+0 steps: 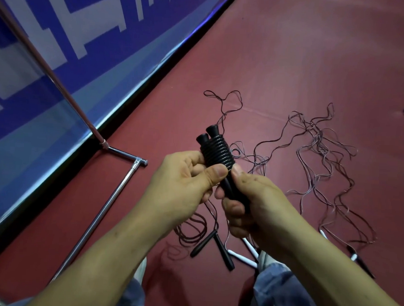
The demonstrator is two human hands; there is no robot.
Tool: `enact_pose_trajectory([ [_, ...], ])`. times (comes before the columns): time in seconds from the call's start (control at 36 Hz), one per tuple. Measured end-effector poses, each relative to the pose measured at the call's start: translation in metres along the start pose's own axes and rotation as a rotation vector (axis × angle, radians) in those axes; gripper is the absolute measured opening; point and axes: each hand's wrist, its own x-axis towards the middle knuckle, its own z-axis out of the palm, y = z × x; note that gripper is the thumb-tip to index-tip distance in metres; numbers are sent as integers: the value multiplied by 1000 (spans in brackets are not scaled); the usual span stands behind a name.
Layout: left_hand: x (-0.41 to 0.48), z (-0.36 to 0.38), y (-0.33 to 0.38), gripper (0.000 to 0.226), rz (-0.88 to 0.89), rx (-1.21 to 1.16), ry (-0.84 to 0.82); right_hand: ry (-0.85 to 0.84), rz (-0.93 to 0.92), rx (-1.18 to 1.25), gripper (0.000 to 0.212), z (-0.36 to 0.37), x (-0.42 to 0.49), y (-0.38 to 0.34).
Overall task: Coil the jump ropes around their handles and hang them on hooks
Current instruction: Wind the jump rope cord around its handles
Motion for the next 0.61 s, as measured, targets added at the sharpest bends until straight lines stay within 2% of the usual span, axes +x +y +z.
enact_pose_trajectory([
  [0.14, -3, -4, 4, 10, 44, -18, -68, -15, 19, 27, 49, 1, -3, -3],
  [0.31, -3, -4, 4, 20, 47, -102, -152, -29, 77, 200, 53, 3, -4, -3],
  [0.42, -3, -4, 1, 27, 23, -113, -158, -151, 197, 462, 56, 4, -5, -3],
  [0.53, -2, -1, 0, 39, -5, -168, -168, -412, 330, 709, 49, -3, -3, 2],
  [0.56, -2, 0, -1, 37, -2, -184, -153, -436, 341, 727, 48, -4, -3, 3],
  [0.61, -3, 2, -1, 29, -8, -232, -114, -366, 337, 647, 54, -2, -4, -1],
])
